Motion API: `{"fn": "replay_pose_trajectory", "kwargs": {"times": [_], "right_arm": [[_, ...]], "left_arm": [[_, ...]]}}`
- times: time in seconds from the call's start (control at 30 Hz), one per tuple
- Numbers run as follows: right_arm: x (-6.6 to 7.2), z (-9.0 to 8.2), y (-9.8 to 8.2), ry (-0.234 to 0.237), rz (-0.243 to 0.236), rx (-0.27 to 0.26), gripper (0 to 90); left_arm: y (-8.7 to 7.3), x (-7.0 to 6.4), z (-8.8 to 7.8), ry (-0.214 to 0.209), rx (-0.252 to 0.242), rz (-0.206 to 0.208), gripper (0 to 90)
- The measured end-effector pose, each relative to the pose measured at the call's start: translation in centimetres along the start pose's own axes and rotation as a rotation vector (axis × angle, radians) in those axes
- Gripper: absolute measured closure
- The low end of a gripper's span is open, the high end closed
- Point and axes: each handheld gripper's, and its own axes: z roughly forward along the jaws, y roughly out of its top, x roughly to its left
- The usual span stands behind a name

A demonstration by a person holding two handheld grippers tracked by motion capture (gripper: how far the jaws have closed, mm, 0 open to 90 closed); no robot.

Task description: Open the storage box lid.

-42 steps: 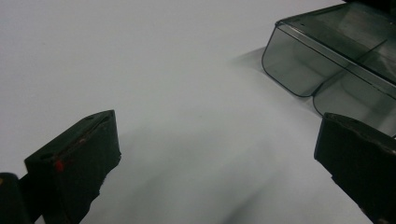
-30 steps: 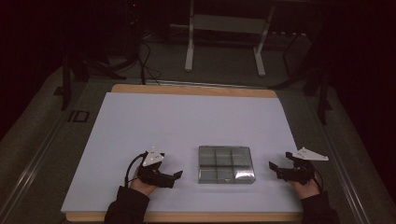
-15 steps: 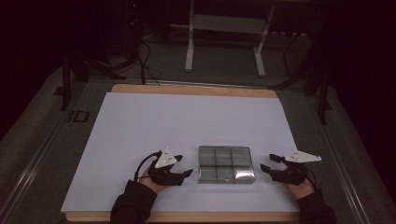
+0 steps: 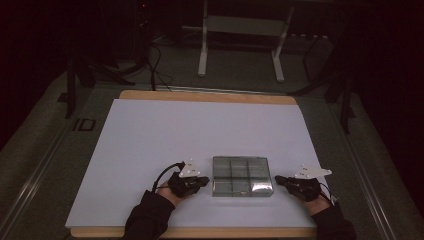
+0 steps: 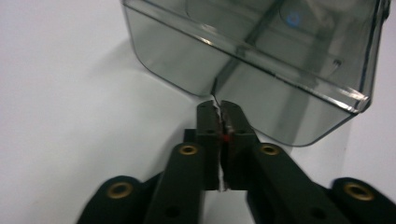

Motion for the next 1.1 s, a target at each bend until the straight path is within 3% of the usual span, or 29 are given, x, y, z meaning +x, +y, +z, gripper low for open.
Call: {"fn": "replay_pose_trajectory", "kwargs": {"times": [0.07, 0.2, 0.57, 0.93, 1.1], "right_arm": [[0.2, 0.1, 0.0, 0.006, -0.017, 0.006, 90.0], [0.4, 0.1, 0.1, 0.029, -0.012, -0.002, 90.0], [1.0, 0.3, 0.5, 0.072, -0.026, -0.009, 90.0], [1.3, 0.2, 0.6, 0.078, -0.038, -0.016, 90.0], [1.2, -0.1, 0.8, 0.082, -0.033, -0.036, 90.0]], "left_arm": [[0.2, -0.1, 0.3, -0.009, 0.020, 0.011, 90.0], [0.5, -0.3, 0.4, -0.014, 0.011, 0.027, 90.0], [0.3, -0.2, 0.3, -0.024, -0.014, 0.021, 90.0], [0.3, -0.6, -0.2, -0.026, -0.024, 0.046, 90.0], [0.5, -0.7, -0.5, -0.032, -0.035, 0.039, 90.0]]}}
